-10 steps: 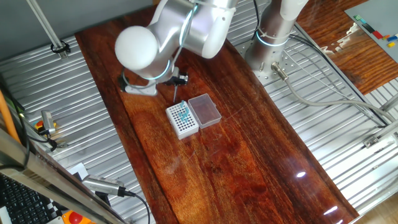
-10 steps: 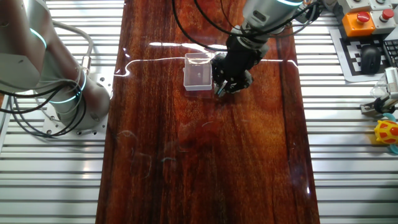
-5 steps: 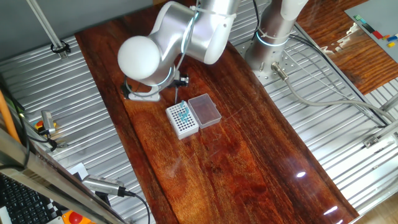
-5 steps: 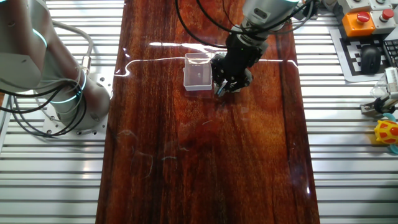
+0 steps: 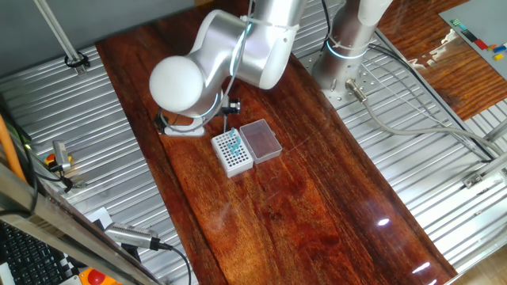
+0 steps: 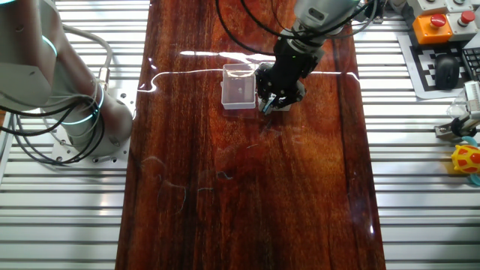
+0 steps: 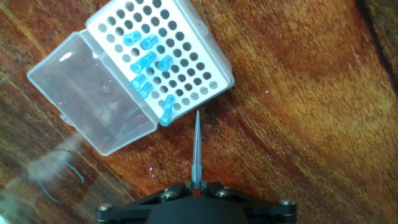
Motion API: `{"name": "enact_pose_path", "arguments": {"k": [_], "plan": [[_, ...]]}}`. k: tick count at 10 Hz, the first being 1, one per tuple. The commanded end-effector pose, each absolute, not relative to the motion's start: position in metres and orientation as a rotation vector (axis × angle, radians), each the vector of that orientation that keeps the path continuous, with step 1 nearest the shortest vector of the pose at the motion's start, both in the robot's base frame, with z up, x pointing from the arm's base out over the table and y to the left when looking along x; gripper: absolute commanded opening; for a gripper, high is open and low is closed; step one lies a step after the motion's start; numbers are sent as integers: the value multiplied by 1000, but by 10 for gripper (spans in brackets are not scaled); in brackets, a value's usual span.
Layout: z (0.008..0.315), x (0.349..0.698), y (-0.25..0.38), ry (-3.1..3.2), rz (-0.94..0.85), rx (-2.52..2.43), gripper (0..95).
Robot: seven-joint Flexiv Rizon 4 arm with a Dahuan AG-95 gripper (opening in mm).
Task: Insert a medium pipette tip into the holder for medium pipette tips
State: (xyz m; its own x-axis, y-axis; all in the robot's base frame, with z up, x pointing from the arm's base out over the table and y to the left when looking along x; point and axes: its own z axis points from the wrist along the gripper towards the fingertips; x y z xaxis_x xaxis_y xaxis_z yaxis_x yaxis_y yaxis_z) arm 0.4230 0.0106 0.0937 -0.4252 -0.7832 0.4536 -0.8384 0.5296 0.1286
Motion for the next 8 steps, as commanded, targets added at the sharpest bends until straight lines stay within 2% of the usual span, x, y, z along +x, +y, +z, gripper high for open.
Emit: {"name": "enact_pose_path", "arguments": {"k": [1,8], "plan": [[94,422,11,-2302,165,1330,0],[92,424,14,-2278,199,1334,0]]}}
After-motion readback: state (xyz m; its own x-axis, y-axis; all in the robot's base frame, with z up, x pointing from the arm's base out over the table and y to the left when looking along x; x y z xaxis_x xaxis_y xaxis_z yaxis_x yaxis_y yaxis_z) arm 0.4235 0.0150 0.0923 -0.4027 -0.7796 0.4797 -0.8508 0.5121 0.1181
